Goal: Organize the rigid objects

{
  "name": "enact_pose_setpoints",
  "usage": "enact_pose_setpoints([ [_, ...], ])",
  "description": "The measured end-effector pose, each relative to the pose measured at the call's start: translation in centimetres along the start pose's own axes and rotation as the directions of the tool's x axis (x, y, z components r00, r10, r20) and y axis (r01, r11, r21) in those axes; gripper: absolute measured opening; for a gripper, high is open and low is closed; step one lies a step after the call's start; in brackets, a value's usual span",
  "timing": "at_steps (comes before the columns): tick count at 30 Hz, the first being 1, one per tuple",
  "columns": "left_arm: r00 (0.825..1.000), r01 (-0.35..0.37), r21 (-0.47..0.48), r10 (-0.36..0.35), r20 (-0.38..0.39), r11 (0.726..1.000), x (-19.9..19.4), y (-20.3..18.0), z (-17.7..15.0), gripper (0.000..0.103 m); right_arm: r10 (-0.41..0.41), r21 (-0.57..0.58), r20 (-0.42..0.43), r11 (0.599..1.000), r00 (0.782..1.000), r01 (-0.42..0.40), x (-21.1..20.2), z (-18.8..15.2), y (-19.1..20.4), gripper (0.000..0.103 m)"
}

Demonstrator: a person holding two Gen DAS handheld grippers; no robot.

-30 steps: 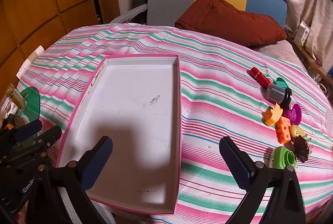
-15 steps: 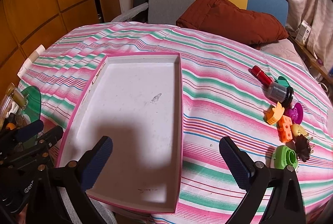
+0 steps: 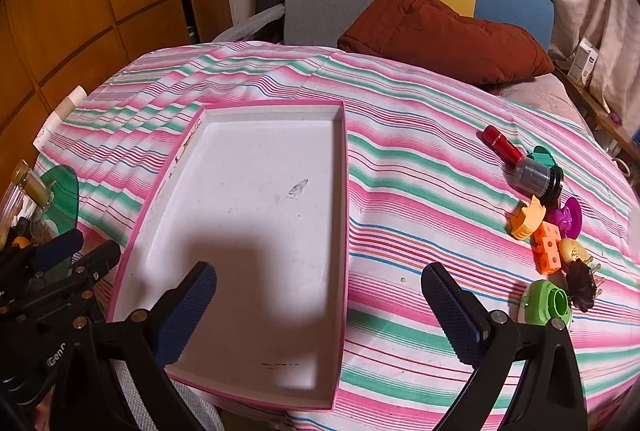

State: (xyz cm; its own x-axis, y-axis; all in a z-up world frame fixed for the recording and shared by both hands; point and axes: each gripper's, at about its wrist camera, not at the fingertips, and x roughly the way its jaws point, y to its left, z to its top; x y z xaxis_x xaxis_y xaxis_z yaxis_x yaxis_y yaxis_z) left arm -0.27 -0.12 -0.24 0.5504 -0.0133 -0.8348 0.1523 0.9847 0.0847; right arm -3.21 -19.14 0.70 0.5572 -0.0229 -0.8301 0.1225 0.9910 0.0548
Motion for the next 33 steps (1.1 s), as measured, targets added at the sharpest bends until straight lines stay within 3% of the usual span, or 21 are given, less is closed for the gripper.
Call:
enact_pose_setpoints([
  [9,0.999,0.036,0.002,-0.036,-0.003,0.999,0.1,-0.2,-0.2,0.043,-0.002,0.01,0.004,1.0,1.0,0.002,-0.2,0.0,-0.7,0.103],
  [14,0.995,0.1,0.002,-0.1,0.001,0.995,0.0,-0.5,-0.3,0.043,-0.01,0.017,0.011,1.0,1.0,0.01,-0.5,-0.2,-1.2,0.103],
  [25,0.979,0.193,0.122,-0.199,0.042,0.974,-1.2,-4.2,-0.5,0.044,-0.071,0.085,0.017,0.994,0.997,0.07,-1.3,-1.1,-5.6,0.103],
  [30,0.957,0.282,0.177,-0.289,0.014,0.943,-1.7,-6.5,-0.6,0.044,-0.105,0.098,0.017,0.99,0.994,0.103,-1.7,-1.9,-8.5,0.103],
  [33,0.933,0.354,0.198,-0.359,-0.011,0.914,-1.9,-7.9,-0.7,0.044,-0.124,0.128,0.016,0.984,0.992,0.121,-2.0,-2.5,-10.9,0.103],
])
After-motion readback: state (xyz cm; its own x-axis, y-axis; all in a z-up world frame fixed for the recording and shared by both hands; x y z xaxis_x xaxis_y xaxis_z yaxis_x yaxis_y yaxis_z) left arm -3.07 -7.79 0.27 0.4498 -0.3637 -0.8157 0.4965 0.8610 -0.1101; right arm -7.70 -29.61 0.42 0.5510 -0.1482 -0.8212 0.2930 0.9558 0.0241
